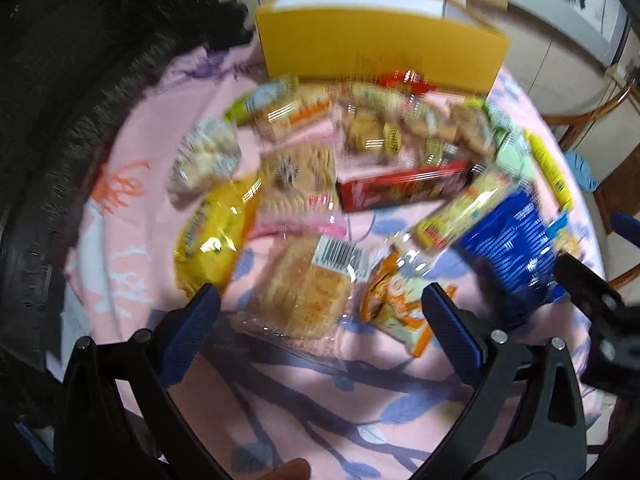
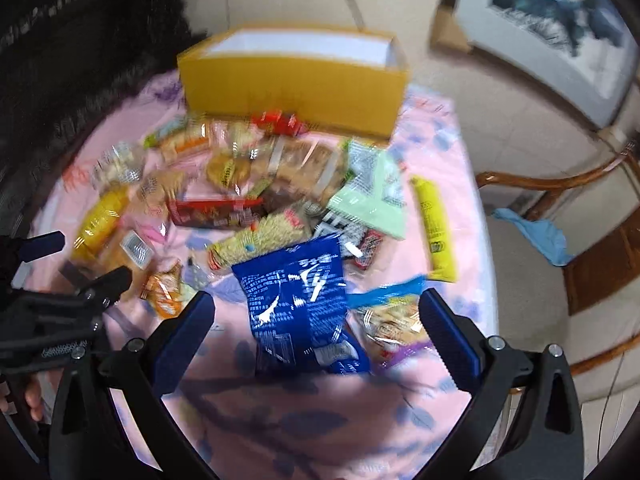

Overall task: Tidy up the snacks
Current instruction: 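Grasp the blue biscuit bag with the right tool while the left tool grasps the round bread pastry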

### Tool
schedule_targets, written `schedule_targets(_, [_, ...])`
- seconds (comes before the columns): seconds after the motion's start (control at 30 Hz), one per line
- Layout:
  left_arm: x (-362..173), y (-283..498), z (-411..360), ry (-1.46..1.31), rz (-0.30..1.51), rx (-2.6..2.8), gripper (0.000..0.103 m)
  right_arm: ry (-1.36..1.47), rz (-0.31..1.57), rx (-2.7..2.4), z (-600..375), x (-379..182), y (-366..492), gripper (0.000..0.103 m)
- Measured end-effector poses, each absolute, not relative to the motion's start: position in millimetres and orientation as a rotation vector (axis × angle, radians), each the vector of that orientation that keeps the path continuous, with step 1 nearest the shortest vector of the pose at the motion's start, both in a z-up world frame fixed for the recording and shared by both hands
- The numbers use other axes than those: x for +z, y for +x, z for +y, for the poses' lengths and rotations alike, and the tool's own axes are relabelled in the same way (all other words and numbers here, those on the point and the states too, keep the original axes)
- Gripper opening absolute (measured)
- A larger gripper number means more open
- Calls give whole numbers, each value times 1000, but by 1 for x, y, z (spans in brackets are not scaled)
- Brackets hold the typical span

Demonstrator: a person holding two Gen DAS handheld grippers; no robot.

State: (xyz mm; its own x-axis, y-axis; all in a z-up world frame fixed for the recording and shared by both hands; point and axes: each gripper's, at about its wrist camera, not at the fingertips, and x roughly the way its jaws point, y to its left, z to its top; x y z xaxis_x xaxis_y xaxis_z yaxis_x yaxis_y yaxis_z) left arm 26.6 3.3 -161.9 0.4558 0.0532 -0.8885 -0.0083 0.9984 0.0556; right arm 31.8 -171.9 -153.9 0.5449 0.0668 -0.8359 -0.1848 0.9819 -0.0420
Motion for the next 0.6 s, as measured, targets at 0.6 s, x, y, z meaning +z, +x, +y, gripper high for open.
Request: schedule_targets(0.6, [-183, 36, 1, 113, 1131, 3, 101, -52, 1135, 135, -183, -223, 63, 62])
